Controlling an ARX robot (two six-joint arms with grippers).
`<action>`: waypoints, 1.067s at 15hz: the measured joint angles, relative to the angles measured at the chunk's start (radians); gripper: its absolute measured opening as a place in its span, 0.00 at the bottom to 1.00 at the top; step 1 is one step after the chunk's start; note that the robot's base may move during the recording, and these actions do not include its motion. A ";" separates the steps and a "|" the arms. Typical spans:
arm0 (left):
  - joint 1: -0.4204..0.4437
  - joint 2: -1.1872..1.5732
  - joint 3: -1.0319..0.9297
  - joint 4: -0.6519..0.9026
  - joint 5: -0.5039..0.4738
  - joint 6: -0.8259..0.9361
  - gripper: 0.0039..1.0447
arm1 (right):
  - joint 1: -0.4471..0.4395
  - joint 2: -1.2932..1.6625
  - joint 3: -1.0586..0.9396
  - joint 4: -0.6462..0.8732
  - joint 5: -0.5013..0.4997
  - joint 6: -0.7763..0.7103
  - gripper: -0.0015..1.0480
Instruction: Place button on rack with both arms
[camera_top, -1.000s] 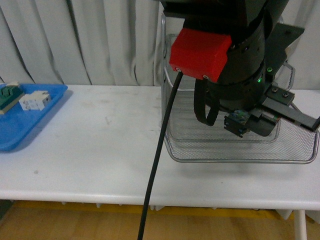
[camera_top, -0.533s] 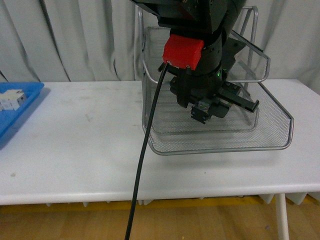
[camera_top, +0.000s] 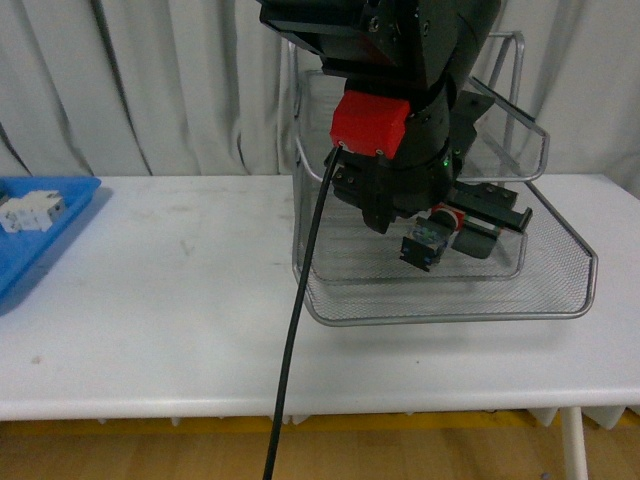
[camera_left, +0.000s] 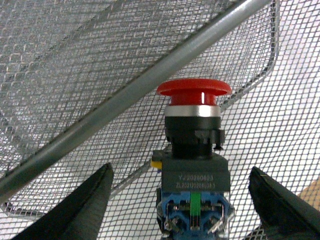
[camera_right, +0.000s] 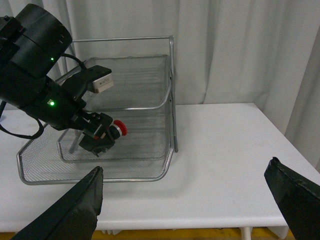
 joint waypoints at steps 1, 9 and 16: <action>-0.001 -0.019 -0.022 0.008 0.004 -0.003 0.90 | 0.000 0.000 0.000 0.000 0.000 0.000 0.94; -0.004 -0.391 -0.393 0.101 0.073 0.012 0.94 | 0.000 0.000 0.000 0.000 0.000 0.000 0.94; 0.135 -0.850 -0.871 0.686 -0.200 0.021 0.81 | 0.000 0.000 0.000 0.000 -0.001 0.000 0.94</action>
